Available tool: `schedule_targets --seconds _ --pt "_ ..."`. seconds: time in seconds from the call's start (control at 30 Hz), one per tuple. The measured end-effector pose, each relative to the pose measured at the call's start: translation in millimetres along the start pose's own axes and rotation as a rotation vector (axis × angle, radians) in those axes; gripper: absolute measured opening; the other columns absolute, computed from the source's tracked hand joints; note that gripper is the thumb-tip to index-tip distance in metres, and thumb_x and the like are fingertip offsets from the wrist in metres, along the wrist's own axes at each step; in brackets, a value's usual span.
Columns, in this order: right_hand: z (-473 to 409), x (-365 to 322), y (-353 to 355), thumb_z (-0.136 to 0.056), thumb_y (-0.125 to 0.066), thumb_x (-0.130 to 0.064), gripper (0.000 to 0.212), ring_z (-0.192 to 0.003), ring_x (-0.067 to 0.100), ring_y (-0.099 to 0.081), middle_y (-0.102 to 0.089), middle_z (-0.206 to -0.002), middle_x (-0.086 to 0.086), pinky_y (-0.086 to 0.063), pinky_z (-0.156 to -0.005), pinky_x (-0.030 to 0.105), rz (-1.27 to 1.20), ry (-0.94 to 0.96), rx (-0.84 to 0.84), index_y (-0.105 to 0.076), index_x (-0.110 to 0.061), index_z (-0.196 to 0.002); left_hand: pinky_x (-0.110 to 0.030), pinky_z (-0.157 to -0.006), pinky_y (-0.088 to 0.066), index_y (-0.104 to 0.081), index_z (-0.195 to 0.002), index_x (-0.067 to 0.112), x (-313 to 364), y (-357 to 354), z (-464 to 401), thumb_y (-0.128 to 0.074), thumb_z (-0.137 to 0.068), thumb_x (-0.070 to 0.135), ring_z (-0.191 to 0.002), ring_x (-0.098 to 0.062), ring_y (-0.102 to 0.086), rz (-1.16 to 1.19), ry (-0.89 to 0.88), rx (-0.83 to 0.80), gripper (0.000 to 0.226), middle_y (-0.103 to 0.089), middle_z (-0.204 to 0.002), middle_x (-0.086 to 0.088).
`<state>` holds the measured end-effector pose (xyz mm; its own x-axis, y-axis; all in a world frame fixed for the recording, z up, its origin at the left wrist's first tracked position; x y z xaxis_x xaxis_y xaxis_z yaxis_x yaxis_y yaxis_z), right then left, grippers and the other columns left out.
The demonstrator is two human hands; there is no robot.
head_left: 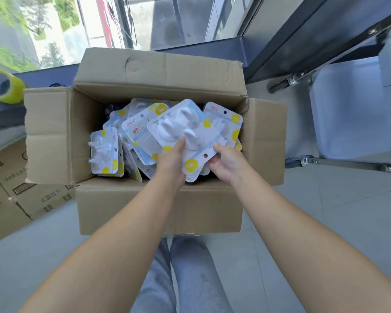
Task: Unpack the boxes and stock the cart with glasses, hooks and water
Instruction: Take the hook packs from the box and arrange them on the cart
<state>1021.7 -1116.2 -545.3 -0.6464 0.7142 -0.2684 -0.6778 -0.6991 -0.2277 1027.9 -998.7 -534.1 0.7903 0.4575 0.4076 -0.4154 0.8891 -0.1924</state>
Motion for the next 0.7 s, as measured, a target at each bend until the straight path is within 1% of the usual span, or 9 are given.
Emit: schedule_targets --seconds 0.07,0.13,0.23,0.33,0.4,0.5,0.53,0.6,0.7 --pt "-6 15 3 -0.100 -0.043 -0.011 0.014 -0.080 0.018 -0.059 -0.060 -0.091 0.005 -0.048 -0.081 0.035 0.107 -0.064 0.053 -0.055 -0.013 -0.094 -0.047 -0.092 -0.050 -0.058 -0.115 0.012 6 13 -13 -0.061 -0.091 0.015 -0.104 -0.027 -0.063 -0.064 -0.043 0.077 0.024 -0.065 -0.116 -0.010" --pt "-14 24 8 -0.098 -0.049 -0.026 0.015 -0.081 0.016 -0.059 -0.060 -0.089 0.004 -0.048 -0.082 0.032 0.166 -0.110 0.166 -0.057 -0.013 -0.096 -0.045 -0.091 -0.051 -0.059 -0.114 0.013 6 32 -26 -0.062 -0.090 0.015 -0.104 -0.026 -0.063 -0.179 -0.050 0.095 0.024 -0.066 -0.113 -0.008" --pt "-32 26 17 -0.095 -0.053 -0.033 0.041 -0.112 0.023 -0.056 -0.056 -0.117 0.013 -0.044 -0.097 0.033 0.076 -0.097 0.359 -0.050 -0.007 -0.126 -0.041 -0.085 -0.053 -0.061 -0.114 0.012 5 51 -41 -0.063 -0.089 0.014 -0.103 -0.027 -0.064 -0.274 -0.023 0.047 0.025 -0.067 -0.110 -0.007" --pt "-47 25 12 -0.096 -0.052 -0.028 0.046 -0.126 0.026 -0.049 -0.048 -0.136 0.015 -0.044 -0.098 0.035 -0.075 -0.128 0.400 -0.042 -0.005 -0.135 -0.042 -0.085 -0.054 -0.061 -0.118 0.008 7 61 -52 -0.063 -0.089 0.014 -0.100 -0.027 -0.065 -0.295 -0.004 0.015 0.029 -0.067 -0.111 -0.010" --pt "-47 24 2 -0.098 -0.049 -0.023 0.034 -0.123 0.029 -0.052 -0.054 -0.125 0.013 -0.046 -0.094 0.041 -0.195 -0.160 0.375 -0.049 -0.002 -0.125 -0.039 -0.080 -0.055 -0.062 -0.117 0.008 8 65 -56 -0.062 -0.089 0.014 -0.095 -0.025 -0.066 -0.297 0.012 -0.007 0.028 -0.068 -0.108 -0.009" --pt "-42 21 -12 -0.102 -0.041 -0.020 0.027 -0.116 0.028 -0.055 -0.054 -0.105 0.014 -0.042 -0.089 0.044 -0.271 -0.205 0.361 -0.048 -0.002 -0.084 -0.030 -0.068 -0.056 -0.062 -0.109 0.011 8 66 -56 -0.061 -0.090 0.013 -0.086 -0.020 -0.066 -0.323 0.023 -0.029 0.018 -0.069 -0.099 -0.005" --pt "-45 20 -13 -0.101 -0.041 -0.019 0.026 -0.108 0.026 -0.058 -0.056 -0.101 0.011 -0.042 -0.088 0.042 -0.275 -0.204 0.377 -0.048 -0.002 -0.081 -0.029 -0.066 -0.055 -0.062 -0.106 0.013 10 66 -56 -0.060 -0.091 0.013 -0.084 -0.019 -0.066 -0.325 0.024 -0.036 0.015 -0.068 -0.097 -0.004" --pt "-56 21 -7 -0.099 -0.047 -0.018 0.017 -0.084 0.020 -0.058 -0.054 -0.086 0.004 -0.044 -0.086 0.035 -0.268 -0.175 0.453 -0.051 -0.002 -0.094 -0.029 -0.067 -0.055 -0.062 -0.103 0.014 14 66 -55 -0.059 -0.091 0.012 -0.084 -0.017 -0.065 -0.330 0.024 -0.041 0.012 -0.068 -0.096 -0.002" --pt "-67 17 -1 -0.094 -0.056 -0.020 0.018 -0.076 0.014 -0.052 -0.046 -0.078 0.002 -0.046 -0.080 0.025 -0.210 -0.163 0.525 -0.051 -0.009 -0.107 -0.033 -0.072 -0.055 -0.061 -0.111 0.013 20 65 -54 -0.058 -0.093 0.014 -0.090 -0.022 -0.065 -0.355 0.032 -0.058 0.019 -0.068 -0.102 -0.006"
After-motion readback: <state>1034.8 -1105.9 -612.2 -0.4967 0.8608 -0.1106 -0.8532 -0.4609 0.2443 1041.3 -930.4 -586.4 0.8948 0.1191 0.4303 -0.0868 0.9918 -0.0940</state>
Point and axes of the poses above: each hand's wrist, its own z-axis away from the middle knuckle, its own y-axis out of the back of the hand, x = y × z, the point moved 1 cm from there along -z, towards the middle knuckle
